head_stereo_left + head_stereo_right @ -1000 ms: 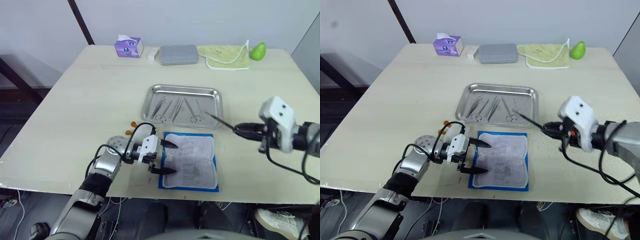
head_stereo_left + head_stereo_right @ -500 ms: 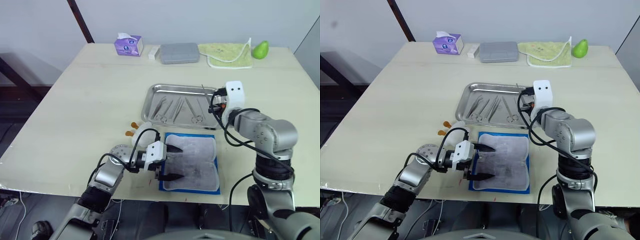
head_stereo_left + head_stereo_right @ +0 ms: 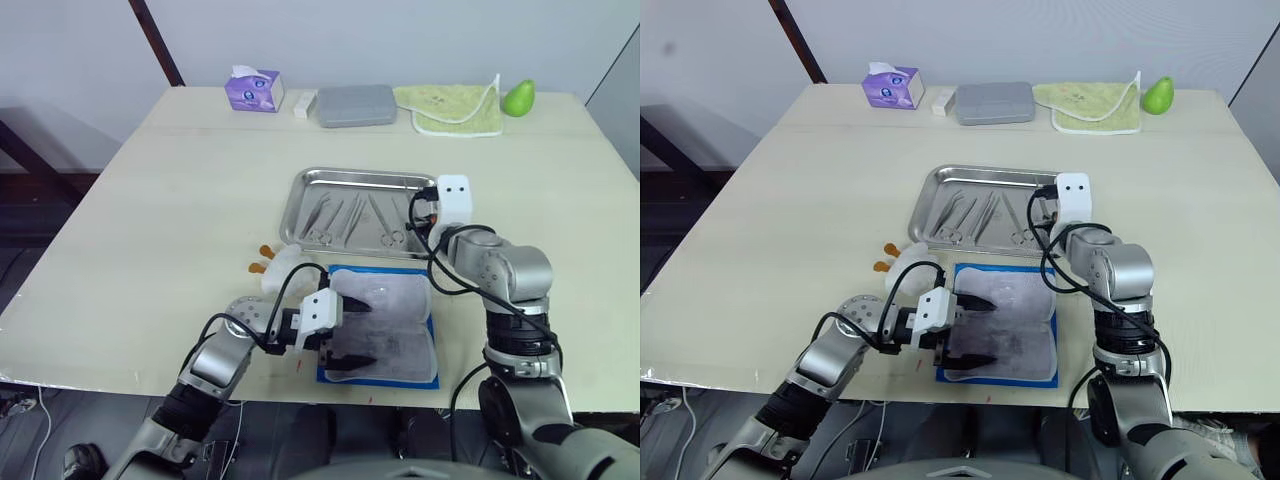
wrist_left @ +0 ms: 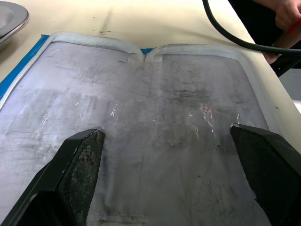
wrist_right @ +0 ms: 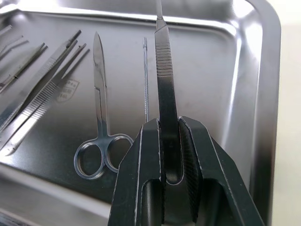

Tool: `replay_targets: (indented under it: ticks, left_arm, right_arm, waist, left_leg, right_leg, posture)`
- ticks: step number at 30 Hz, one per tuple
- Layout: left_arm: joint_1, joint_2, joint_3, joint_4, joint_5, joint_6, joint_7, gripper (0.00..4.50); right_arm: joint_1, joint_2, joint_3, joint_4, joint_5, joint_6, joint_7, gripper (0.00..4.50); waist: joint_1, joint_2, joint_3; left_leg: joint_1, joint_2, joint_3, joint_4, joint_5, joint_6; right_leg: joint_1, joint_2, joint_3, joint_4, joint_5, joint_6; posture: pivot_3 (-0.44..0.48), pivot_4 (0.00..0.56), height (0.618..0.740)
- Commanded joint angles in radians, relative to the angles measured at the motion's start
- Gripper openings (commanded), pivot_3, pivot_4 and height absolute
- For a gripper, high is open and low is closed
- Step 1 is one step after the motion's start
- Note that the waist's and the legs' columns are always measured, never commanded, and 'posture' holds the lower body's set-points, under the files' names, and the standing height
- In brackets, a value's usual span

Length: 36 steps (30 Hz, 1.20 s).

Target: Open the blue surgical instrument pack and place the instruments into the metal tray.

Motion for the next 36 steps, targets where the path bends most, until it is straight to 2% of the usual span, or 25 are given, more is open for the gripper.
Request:
replay_targets:
  ticks: [1, 10, 11, 13, 16, 17, 18, 22, 24, 26, 31, 32, 36]
  left_arm:
    - [0.029, 0.006, -0.065, 0.021, 0.036, 0.043, -0.001, 4.50]
    - [0.036, 0.015, -0.066, 0.013, 0.035, 0.046, 0.006, 4.50]
    - [0.037, 0.015, -0.067, 0.010, 0.034, 0.047, 0.008, 4.50]
    - [0.038, 0.015, -0.067, 0.002, 0.033, 0.051, 0.011, 4.50]
    - [0.037, 0.013, -0.065, -0.008, 0.027, 0.059, 0.016, 4.50]
    - [0.037, 0.012, -0.060, -0.015, 0.020, 0.063, 0.018, 4.50]
    - [0.039, 0.010, -0.048, -0.027, 0.005, 0.069, 0.021, 4.50]
    - [0.060, 0.023, 0.004, -0.086, -0.062, 0.093, 0.021, 4.50]
    - [0.076, 0.035, 0.030, -0.123, -0.095, 0.107, 0.019, 4.50]
    - [0.087, 0.042, 0.053, -0.158, -0.126, 0.122, 0.022, 4.50]
    - [0.117, 0.049, 0.114, -0.253, -0.215, 0.195, 0.063, 4.50]
    - [0.127, 0.054, 0.133, -0.277, -0.239, 0.216, 0.071, 4.50]
    - [0.094, 0.116, 0.268, -0.162, -0.340, 0.223, -0.009, 4.50]
  right_arm:
    - [0.000, 0.010, 0.009, -0.002, -0.010, -0.032, -0.001, 0.01]
    - [0.007, 0.011, 0.015, 0.056, -0.024, -0.063, 0.012, 0.01]
    - [0.008, 0.010, 0.014, 0.061, -0.025, -0.067, 0.012, 1.03]
    - [0.010, 0.008, 0.015, 0.060, -0.025, -0.070, 0.014, 1.83]
    - [0.016, -0.001, 0.021, 0.038, -0.026, -0.083, 0.022, 3.39]
    - [0.024, -0.009, 0.028, 0.012, -0.018, -0.097, 0.042, 3.82]
    - [0.034, -0.023, 0.039, -0.026, -0.008, -0.110, 0.068, 4.03]
    - [0.125, -0.088, 0.083, -0.172, 0.033, -0.243, 0.205, 4.03]
    - [0.204, -0.120, 0.084, -0.233, 0.098, -0.395, 0.360, 4.03]
    - [0.262, -0.142, 0.074, -0.281, 0.133, -0.484, 0.442, 4.03]
    - [0.387, -0.263, 0.015, -0.368, 0.273, -0.525, 0.650, 4.03]
    - [0.416, -0.295, 0.004, -0.379, 0.293, -0.535, 0.689, 4.29]
    - [0.515, -0.397, -0.027, -0.407, 0.357, -0.576, 0.797, 4.29]
  waist:
    - [0.000, 0.000, 0.000]
    - [0.000, 0.000, 0.000]
    - [0.000, 0.000, 0.000]
    - [0.000, 0.000, 0.000]
    - [0.001, 0.000, 0.000]
    - [0.002, 0.000, 0.000]
    - [0.003, 0.000, 0.000]
    - [-0.002, 0.000, 0.000]
    - [-0.004, 0.000, 0.001]
    - [-0.007, -0.001, 0.001]
    - [-0.017, -0.003, 0.005]
    - [-0.016, -0.004, 0.005]
    - [-0.018, -0.006, 0.008]
  left_leg:
    - [0.000, 0.000, 0.000, 0.000, 0.000, 0.000]
    - [0.000, 0.000, 0.000, 0.000, 0.000, 0.000]
    - [0.000, 0.000, 0.000, 0.000, 0.000, 0.000]
    - [0.000, 0.000, 0.000, 0.000, 0.000, 0.000]
    - [0.000, 0.000, 0.000, 0.000, 0.000, 0.000]
    - [0.000, 0.000, 0.000, 0.000, 0.000, 0.000]
    - [0.000, 0.000, 0.000, 0.000, 0.000, 0.000]
    - [-0.002, 0.000, 0.000, 0.000, 0.000, 0.000]
    - [-0.003, 0.000, 0.000, 0.000, 0.000, 0.000]
    - [-0.003, 0.000, 0.000, 0.000, 0.000, 0.000]
    - [-0.006, 0.001, 0.000, 0.000, 0.000, 0.000]
    - [-0.007, 0.001, -0.001, 0.001, 0.000, 0.000]
    - [-0.008, 0.000, -0.001, 0.001, 0.000, 0.000]
  right_leg:
    - [0.000, 0.000, 0.000, 0.000, 0.000, 0.000]
    - [0.000, 0.000, 0.000, 0.000, 0.000, 0.000]
    - [0.000, 0.000, 0.000, 0.000, 0.000, 0.000]
    - [0.000, 0.000, 0.000, 0.000, 0.000, 0.000]
    - [0.000, 0.000, 0.000, 0.000, 0.000, 0.000]
    - [0.000, 0.000, 0.000, 0.000, 0.000, 0.000]
    - [0.000, 0.000, 0.000, 0.000, 0.000, 0.000]
    - [-0.002, 0.000, 0.000, -0.001, 0.000, 0.001]
    - [-0.003, 0.000, 0.001, 0.000, 0.000, 0.001]
    - [-0.004, 0.001, 0.001, 0.000, 0.000, 0.001]
    - [-0.006, 0.000, 0.001, 0.001, 0.000, 0.001]
    - [-0.006, 0.000, 0.000, 0.001, 0.000, 0.001]
    - [-0.008, 0.000, -0.001, 0.001, 0.000, 0.001]
  posture:
    - [0.000, 0.150, 0.740]
    - [0.000, 0.150, 0.740]
    - [0.000, 0.150, 0.740]
    - [0.000, 0.150, 0.740]
    - [0.000, 0.150, 0.740]
    - [0.000, 0.150, 0.740]
    - [0.000, 0.150, 0.740]
    - [0.000, 0.150, 0.740]
    - [0.000, 0.150, 0.740]
    - [0.000, 0.150, 0.740]
    - [0.000, 0.150, 0.740]
    - [0.000, 0.150, 0.740]
    - [0.000, 0.150, 0.740]
